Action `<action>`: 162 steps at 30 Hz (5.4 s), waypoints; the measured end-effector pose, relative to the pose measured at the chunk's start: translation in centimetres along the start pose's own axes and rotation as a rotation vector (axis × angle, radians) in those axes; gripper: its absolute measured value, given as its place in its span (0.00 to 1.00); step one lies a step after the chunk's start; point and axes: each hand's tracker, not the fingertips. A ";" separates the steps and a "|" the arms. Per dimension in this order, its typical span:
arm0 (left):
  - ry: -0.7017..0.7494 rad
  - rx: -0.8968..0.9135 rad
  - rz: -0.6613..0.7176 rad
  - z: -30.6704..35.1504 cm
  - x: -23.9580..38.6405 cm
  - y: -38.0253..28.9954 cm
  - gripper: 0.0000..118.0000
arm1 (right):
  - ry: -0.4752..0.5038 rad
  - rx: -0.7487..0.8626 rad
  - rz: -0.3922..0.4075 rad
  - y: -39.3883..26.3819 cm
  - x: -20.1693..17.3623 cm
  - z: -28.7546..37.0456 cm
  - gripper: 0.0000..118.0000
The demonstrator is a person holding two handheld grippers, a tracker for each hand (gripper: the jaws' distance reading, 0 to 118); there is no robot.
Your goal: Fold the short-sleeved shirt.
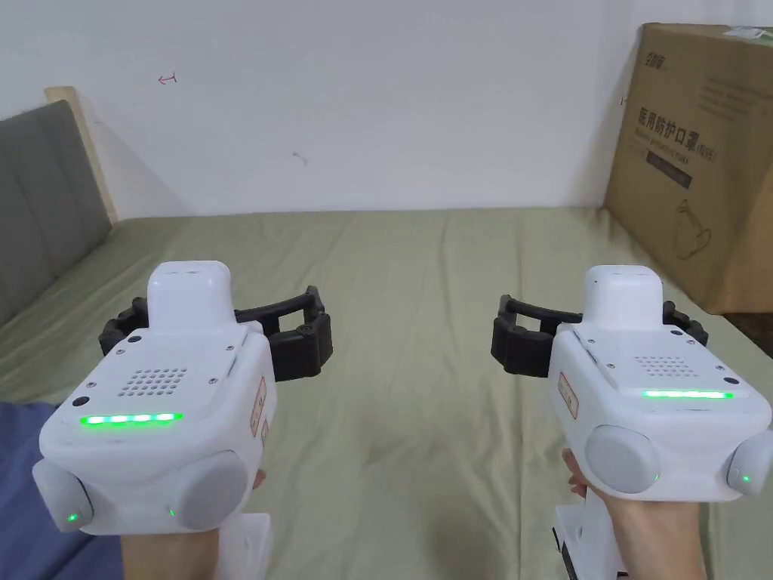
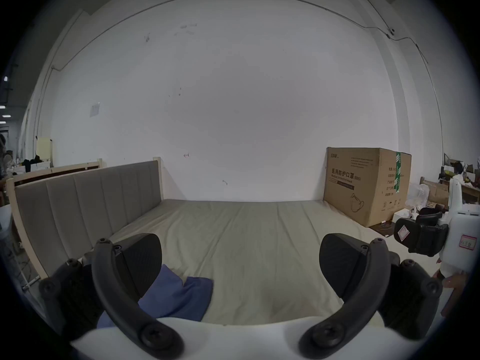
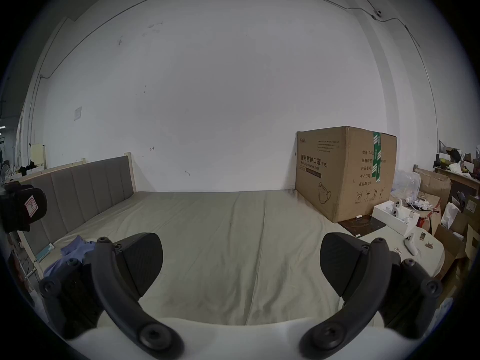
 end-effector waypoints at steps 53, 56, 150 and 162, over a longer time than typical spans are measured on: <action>-0.026 -0.029 0.003 -0.5 -0.6 -0.4 1.00 | 0.001 -0.037 0.000 -0.6 -0.2 -0.3 1.00; -0.035 -0.031 0.012 -0.5 -0.7 -0.4 1.00 | 0.000 -0.036 -0.010 -0.5 -0.2 -0.1 1.00; 0.186 -0.737 0.245 -13.1 -19.6 -11.2 0.05 | 0.284 -0.481 -0.115 -8.8 -10.4 -11.4 0.00; -0.382 -0.454 0.142 -16.0 1.5 4.1 0.05 | 0.061 -0.311 -0.240 -4.2 1.9 -6.9 0.00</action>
